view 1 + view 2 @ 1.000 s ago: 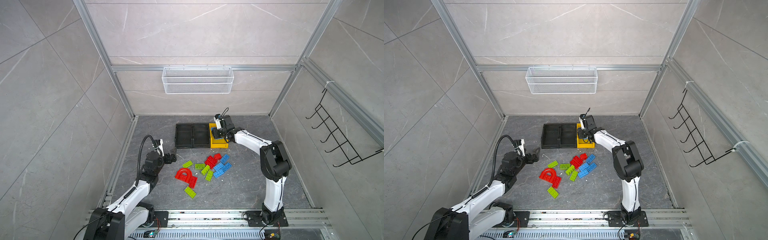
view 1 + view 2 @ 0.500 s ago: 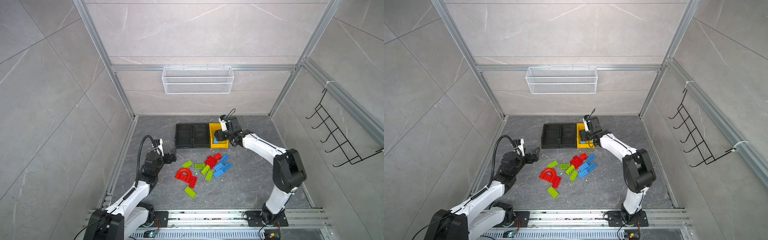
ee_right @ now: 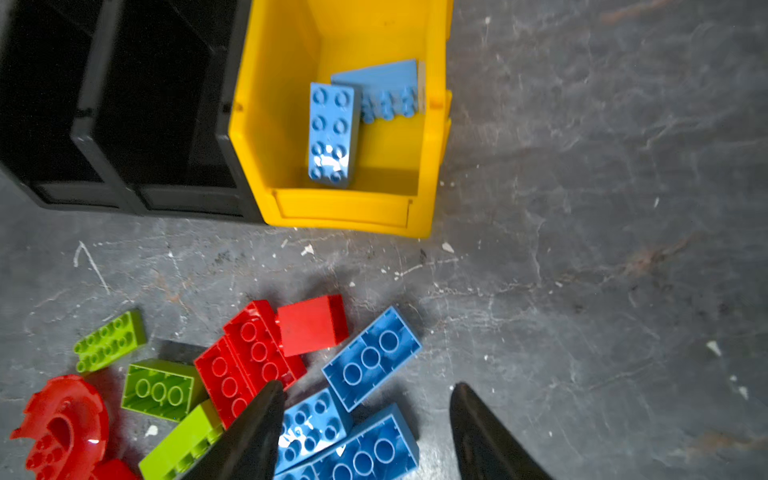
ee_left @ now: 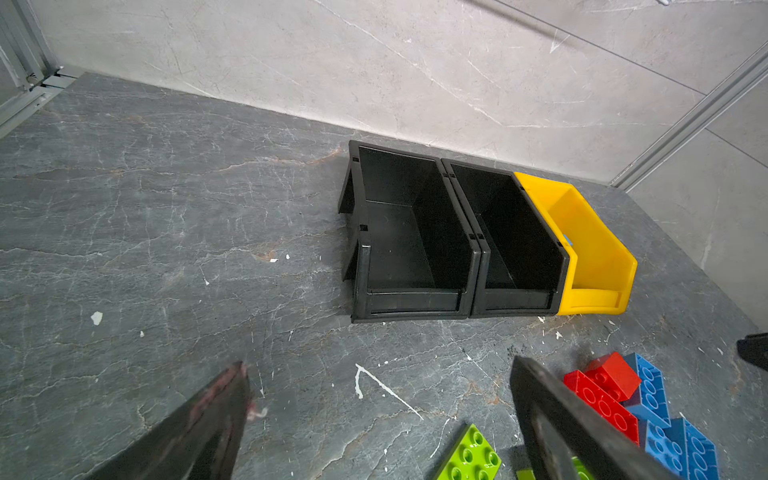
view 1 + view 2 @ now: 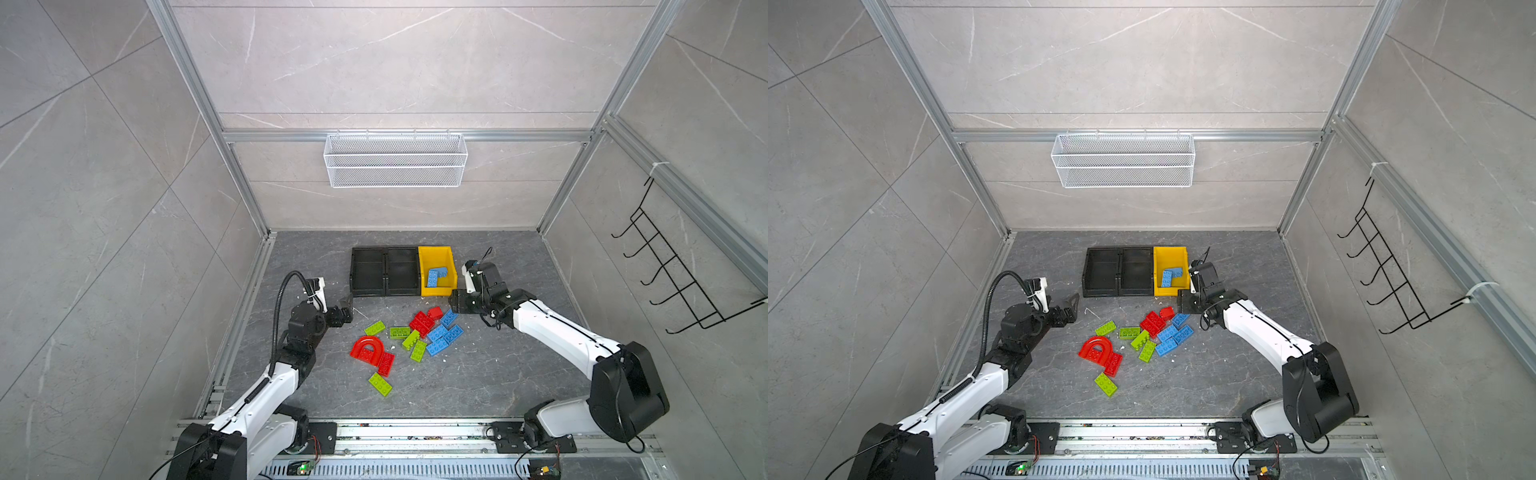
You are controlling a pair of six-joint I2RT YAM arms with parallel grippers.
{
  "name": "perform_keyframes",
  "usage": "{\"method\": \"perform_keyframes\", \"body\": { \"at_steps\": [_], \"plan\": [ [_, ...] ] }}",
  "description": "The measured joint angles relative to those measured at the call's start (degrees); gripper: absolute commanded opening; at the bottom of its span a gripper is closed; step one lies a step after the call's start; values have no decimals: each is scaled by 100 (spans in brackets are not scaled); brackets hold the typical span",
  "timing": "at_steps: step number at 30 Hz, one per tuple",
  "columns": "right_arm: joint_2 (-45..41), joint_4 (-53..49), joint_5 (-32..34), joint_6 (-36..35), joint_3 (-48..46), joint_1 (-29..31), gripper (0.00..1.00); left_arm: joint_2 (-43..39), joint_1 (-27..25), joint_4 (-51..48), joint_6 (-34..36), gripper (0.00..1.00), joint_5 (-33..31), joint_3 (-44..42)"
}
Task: Sort the legos into containers by color
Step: 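Move the right gripper back to the pile above another blue brick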
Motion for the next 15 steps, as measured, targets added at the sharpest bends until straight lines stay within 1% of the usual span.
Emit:
{"method": "perform_keyframes", "body": {
  "at_steps": [8,15],
  "plan": [
    [734,177,-160,142,0,0,65,0,0,-2,0,100,-4,0],
    [855,319,-164,240,-35,0,64,2,0,0,0,100,-2,0]
  ]
}}
